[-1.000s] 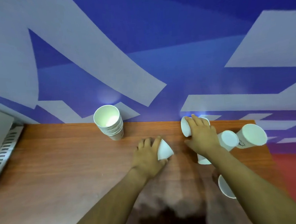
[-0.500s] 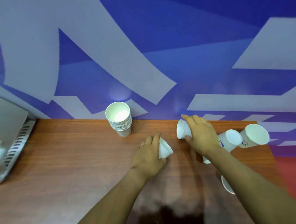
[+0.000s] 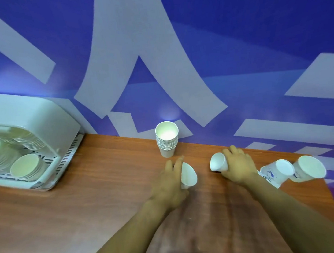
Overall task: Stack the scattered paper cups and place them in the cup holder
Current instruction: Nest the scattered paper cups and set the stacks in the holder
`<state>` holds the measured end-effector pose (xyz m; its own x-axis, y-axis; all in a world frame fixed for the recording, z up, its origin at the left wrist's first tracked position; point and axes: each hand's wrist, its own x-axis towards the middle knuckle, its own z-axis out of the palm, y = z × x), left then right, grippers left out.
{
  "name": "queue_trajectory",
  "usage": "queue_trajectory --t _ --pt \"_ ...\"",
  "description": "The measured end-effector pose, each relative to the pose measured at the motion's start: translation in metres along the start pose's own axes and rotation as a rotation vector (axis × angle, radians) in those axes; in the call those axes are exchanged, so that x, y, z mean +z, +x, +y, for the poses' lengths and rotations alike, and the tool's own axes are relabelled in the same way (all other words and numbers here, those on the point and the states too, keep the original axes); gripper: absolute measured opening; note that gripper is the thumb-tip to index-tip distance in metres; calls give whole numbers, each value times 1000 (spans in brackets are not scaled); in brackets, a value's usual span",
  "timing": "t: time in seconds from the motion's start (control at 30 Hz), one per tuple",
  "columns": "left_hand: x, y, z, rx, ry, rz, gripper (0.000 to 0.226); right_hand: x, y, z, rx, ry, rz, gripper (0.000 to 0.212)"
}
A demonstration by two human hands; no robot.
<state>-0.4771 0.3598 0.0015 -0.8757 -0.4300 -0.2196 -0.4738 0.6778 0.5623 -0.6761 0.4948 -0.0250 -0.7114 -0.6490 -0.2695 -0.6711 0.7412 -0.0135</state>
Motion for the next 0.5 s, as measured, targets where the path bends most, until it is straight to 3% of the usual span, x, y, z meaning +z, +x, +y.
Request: queue_trajectory --t 0.1,0.23,0.33,0.5 --pt "-11 -4 1 12 -8 39 73 -14 -25 -11 -6 253 145 54" --pt "-29 -23 2 12 -12 104 71 -29 -73 -30 -3 568 264 67" --pt "-43 -48 -1 -2 -16 162 71 -36 -106 -50 -21 616 256 76" --pt "-55 -96 -16 -21 -60 186 81 -46 -141 -87 -69 620 235 72"
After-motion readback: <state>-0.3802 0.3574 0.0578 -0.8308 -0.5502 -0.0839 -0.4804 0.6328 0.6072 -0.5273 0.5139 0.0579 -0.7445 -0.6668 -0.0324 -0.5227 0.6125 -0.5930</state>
